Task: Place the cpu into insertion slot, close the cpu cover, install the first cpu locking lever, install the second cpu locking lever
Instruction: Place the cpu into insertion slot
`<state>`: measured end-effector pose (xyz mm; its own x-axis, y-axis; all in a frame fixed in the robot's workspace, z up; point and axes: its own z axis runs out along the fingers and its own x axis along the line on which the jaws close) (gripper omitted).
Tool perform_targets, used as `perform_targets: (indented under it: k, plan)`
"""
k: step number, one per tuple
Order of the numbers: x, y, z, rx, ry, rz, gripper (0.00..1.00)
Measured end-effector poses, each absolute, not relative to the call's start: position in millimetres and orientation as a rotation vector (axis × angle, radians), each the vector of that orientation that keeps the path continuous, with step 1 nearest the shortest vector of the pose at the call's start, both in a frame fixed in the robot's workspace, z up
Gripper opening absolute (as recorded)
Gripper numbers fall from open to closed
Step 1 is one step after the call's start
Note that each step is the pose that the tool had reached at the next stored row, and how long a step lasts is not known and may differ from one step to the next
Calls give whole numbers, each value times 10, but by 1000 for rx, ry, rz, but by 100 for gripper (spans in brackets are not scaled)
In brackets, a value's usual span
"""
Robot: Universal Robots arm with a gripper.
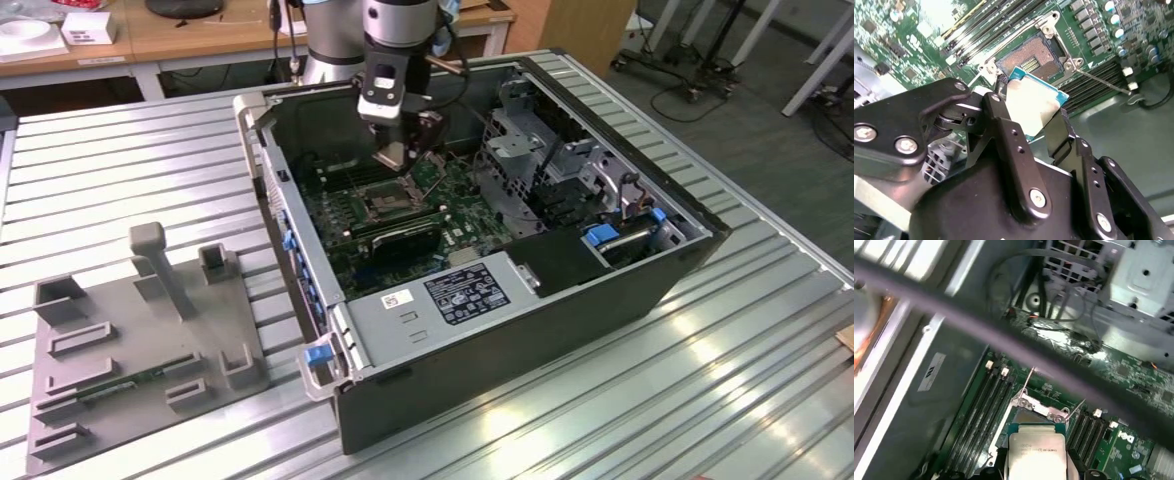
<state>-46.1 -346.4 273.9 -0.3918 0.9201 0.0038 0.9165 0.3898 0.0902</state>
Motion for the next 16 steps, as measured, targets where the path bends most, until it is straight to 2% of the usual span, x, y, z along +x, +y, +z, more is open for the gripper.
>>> perform_targets:
  k: [16]
  plan:
    - [-484,-3444,2713,1882,2448,114,54]
